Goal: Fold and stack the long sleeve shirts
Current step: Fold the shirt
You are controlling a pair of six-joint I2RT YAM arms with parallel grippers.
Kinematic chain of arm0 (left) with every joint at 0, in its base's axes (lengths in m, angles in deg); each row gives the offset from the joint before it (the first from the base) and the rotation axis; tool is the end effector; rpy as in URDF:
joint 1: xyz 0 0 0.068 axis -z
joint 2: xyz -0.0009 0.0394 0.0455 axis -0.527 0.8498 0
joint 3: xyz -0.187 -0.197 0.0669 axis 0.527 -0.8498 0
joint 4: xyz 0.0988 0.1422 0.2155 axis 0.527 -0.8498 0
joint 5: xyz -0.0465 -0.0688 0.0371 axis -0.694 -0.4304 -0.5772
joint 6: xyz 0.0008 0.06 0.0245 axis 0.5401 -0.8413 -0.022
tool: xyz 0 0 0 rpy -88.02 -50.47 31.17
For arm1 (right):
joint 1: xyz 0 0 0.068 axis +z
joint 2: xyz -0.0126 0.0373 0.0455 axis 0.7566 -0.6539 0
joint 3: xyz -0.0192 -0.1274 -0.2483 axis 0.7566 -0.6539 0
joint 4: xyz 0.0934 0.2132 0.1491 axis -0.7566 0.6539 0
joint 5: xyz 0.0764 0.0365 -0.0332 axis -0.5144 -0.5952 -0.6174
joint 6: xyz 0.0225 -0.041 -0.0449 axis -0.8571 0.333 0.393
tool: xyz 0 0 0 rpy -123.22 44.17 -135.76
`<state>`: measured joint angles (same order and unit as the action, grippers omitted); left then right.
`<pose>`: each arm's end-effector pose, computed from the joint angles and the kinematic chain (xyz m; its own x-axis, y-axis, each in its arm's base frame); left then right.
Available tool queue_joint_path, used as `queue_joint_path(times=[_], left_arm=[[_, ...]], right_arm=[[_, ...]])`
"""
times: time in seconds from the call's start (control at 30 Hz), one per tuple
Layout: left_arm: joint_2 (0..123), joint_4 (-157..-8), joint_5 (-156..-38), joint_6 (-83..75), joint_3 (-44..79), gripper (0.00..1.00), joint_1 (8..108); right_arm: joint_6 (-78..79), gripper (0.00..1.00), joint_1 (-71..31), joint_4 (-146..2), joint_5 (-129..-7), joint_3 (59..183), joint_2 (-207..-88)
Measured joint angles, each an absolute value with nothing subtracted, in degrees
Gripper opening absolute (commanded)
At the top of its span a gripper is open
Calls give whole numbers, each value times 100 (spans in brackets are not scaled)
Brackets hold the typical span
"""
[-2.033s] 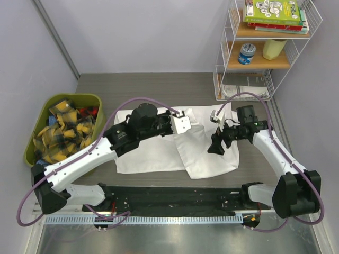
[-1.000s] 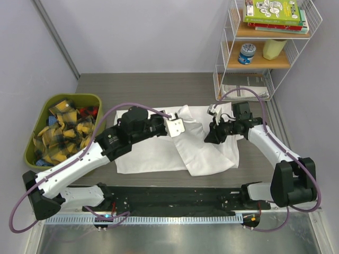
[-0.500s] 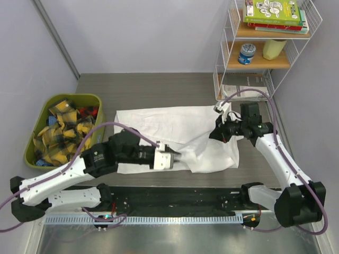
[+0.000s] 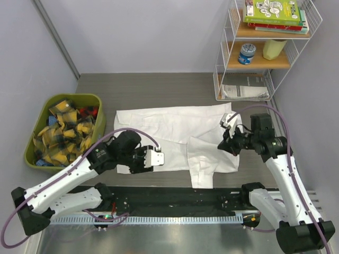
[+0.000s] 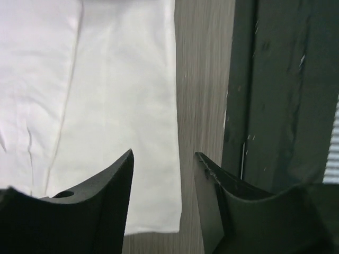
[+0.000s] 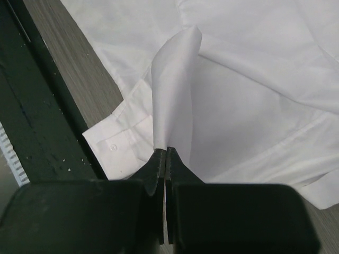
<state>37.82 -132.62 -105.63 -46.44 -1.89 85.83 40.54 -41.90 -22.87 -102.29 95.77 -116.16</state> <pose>0.1034 -0.1680 0.3021 0.0941 0.7133 -0.6945 0.9852 0.0337 0.1681 0.1723 0.0562 0.2984 -0.3374 -0.4542 -0.8245 -0.8555 0.5134 0.0672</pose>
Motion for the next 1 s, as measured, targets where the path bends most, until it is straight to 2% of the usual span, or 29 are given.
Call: queue_joint_path(times=[0.13,0.3,0.53,0.73,1.0], left_arm=[[3786,-13939,-10062,-5223,-787,47,7962],[3968,-14407,-9450,-5641,-1406,48,7818],[4243,-14350,-8698,-5991,-1834,49,7756],[4781,-14123,-8591,-6286,-1931,49,7665],[5196,-13581,-8478,-6537,-2178,38,7525]], right_arm=[[4449,1,-4190,-1819,-10063,9597,-11233],[4845,1,-4190,-1347,-9888,9758,-10886],[5186,1,-4190,-960,-9763,9800,-10461],[5265,1,-4190,-856,-9628,9901,-10492],[5260,1,-4190,-851,-9558,10040,-10586]])
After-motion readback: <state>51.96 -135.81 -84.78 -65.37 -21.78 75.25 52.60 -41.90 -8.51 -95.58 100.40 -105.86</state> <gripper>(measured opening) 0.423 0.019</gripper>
